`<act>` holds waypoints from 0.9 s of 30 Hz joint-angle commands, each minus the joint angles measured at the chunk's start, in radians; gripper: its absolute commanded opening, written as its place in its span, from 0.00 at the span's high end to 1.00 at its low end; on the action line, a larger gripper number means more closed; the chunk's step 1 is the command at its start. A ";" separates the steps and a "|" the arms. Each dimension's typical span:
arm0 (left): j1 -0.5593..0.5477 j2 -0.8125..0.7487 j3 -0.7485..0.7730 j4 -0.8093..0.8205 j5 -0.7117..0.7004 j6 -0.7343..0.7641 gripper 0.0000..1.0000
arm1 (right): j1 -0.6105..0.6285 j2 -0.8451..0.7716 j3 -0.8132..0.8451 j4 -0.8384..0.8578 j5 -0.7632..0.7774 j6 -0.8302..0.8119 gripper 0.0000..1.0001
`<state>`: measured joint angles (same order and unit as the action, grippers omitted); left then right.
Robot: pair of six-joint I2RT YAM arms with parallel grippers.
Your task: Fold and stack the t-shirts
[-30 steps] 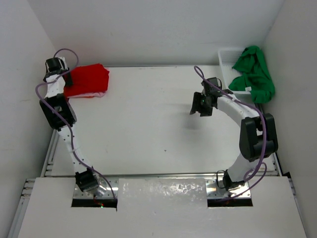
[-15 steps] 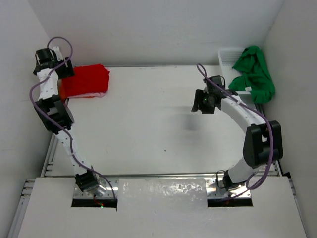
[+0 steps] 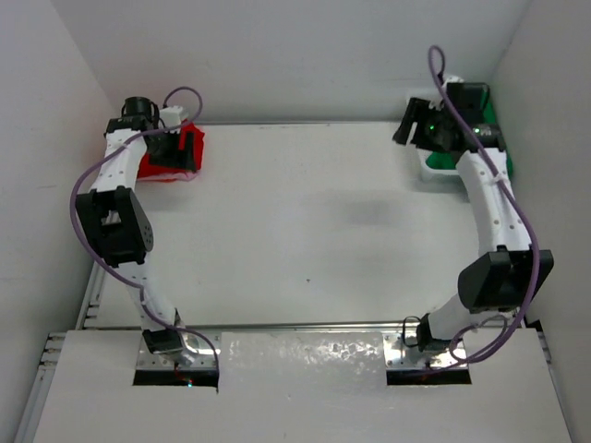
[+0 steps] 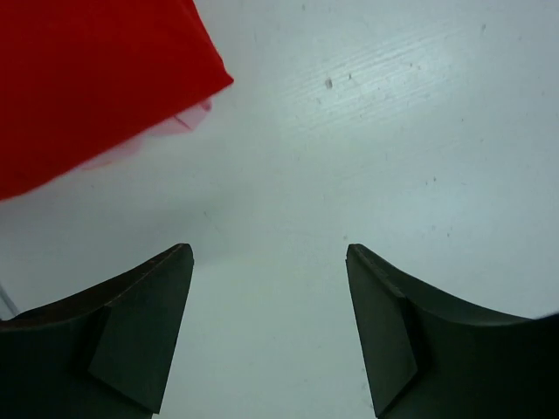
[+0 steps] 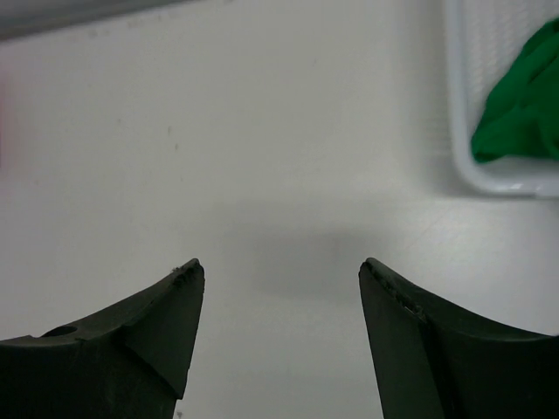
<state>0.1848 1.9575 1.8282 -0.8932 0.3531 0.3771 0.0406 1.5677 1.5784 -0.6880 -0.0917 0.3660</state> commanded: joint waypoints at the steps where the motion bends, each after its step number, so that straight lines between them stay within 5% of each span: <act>1: 0.035 -0.017 0.009 -0.020 0.047 0.011 0.31 | -0.104 0.077 0.129 -0.036 -0.020 -0.024 0.30; 5: 0.033 -0.006 0.010 -0.021 0.072 0.003 0.31 | -0.182 0.196 0.285 0.013 0.016 0.013 0.34; 10: 0.030 0.007 0.019 -0.013 0.058 -0.004 0.31 | -0.255 0.429 0.458 0.074 0.157 0.077 0.59; 12: 0.025 0.023 0.039 -0.013 0.037 -0.003 0.31 | -0.265 0.501 0.535 0.106 0.287 0.068 0.58; 16: 0.019 0.069 0.098 -0.016 0.006 -0.012 0.31 | -0.268 0.734 0.693 0.179 0.498 -0.045 0.36; 19: 0.013 0.098 0.135 -0.044 -0.008 -0.012 0.31 | -0.268 0.836 0.741 0.237 0.671 -0.165 0.30; 24: 0.008 0.115 0.189 -0.062 -0.034 0.032 0.31 | -0.269 1.009 0.779 0.301 0.718 -0.341 0.09; 27: 0.010 0.115 0.192 -0.064 -0.035 0.078 0.30 | -0.277 1.071 0.789 0.330 0.573 -0.360 0.01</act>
<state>0.2039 2.0834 1.9717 -0.9535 0.3241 0.4004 -0.2321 2.6247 2.3131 -0.4381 0.5236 0.0944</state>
